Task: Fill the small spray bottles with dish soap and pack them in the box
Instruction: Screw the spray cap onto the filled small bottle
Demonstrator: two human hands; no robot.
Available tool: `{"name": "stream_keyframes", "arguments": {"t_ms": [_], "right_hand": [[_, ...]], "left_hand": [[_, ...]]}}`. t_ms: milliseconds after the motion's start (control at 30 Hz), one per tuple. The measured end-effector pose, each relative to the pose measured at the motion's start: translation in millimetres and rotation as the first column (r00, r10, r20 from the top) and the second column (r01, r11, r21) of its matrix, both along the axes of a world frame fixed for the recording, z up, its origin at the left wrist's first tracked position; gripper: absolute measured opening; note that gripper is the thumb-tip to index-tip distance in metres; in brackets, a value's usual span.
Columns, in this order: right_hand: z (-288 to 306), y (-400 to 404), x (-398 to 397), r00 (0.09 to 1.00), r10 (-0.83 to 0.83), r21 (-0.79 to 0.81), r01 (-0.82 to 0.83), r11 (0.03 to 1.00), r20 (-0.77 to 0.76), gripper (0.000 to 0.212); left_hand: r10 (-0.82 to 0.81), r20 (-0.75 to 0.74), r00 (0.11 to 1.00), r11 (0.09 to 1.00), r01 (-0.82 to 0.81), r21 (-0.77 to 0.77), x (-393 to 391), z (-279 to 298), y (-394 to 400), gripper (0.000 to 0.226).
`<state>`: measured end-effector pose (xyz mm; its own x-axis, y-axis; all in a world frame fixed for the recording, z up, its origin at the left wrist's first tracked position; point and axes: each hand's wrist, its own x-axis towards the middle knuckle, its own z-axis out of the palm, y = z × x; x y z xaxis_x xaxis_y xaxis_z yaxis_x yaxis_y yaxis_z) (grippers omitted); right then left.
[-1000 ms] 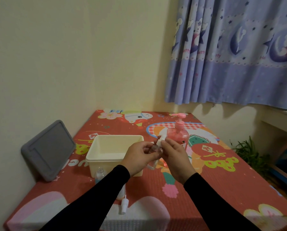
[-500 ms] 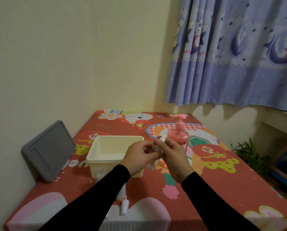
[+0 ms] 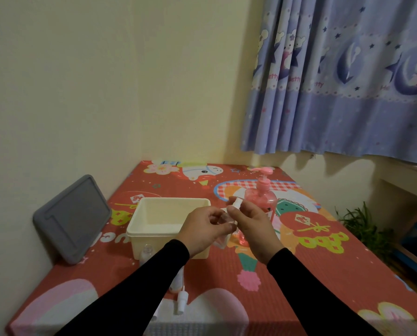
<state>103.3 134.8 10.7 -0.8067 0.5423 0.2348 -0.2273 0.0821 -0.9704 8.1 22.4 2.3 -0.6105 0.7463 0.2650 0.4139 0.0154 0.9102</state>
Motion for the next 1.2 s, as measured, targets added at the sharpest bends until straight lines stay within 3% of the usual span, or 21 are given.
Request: {"name": "stream_keyframes", "arguments": {"t_ms": [133, 200, 333, 467, 567, 633, 800, 1200], "right_hand": [[2.3, -0.5, 1.2, 0.992, 0.119, -0.108, -0.124, 0.986, -0.049, 0.018], [-2.3, 2.7, 0.2, 0.997, 0.067, -0.028, -0.068, 0.997, -0.026, 0.017], [-6.4, 6.8, -3.6, 0.994, -0.107, 0.019, 0.106, 0.994, 0.037, 0.026], [-2.6, 6.3, -2.6, 0.999, -0.001, 0.011, 0.001, 1.0, 0.034, 0.051], [-0.3, 9.5, -0.1, 0.994, 0.085, 0.031, -0.087, 0.996, 0.062, 0.033], [-0.2, 11.9, 0.5, 0.996, 0.054, 0.107, -0.061, 0.992, 0.073, 0.031], [-6.0, 8.8, -2.2, 0.994, -0.099, 0.188, 0.089, 0.978, 0.043, 0.038], [-17.4, 1.9, -1.8, 0.974, -0.221, 0.276, 0.2, 0.94, 0.047, 0.041]], "left_hand": [[0.016, 0.007, 1.0, 1.0, -0.016, 0.005, -1.8, 1.8, -0.3, 0.022], [0.032, 0.019, 0.999, 0.999, -0.032, 0.005, -1.9, 1.8, -1.1, 0.019], [0.057, -0.104, 0.993, 0.998, -0.06, -0.03, 0.4, -0.8, -0.9, 0.017], [0.009, 0.007, 1.0, 1.0, -0.009, -0.01, -1.0, -0.4, -2.4, 0.013], [-0.054, 0.053, 0.997, 0.998, 0.054, -0.011, -2.5, 3.1, -3.7, 0.011], [-0.065, 0.04, 0.997, 0.998, 0.066, -0.025, -1.3, 4.4, -3.8, 0.008], [0.125, -0.155, 0.98, 0.986, -0.141, -0.091, 5.8, 0.1, 3.4, 0.017], [0.319, -0.218, 0.922, 0.941, -0.336, -0.046, 33.9, -9.6, 14.1, 0.019]]}}
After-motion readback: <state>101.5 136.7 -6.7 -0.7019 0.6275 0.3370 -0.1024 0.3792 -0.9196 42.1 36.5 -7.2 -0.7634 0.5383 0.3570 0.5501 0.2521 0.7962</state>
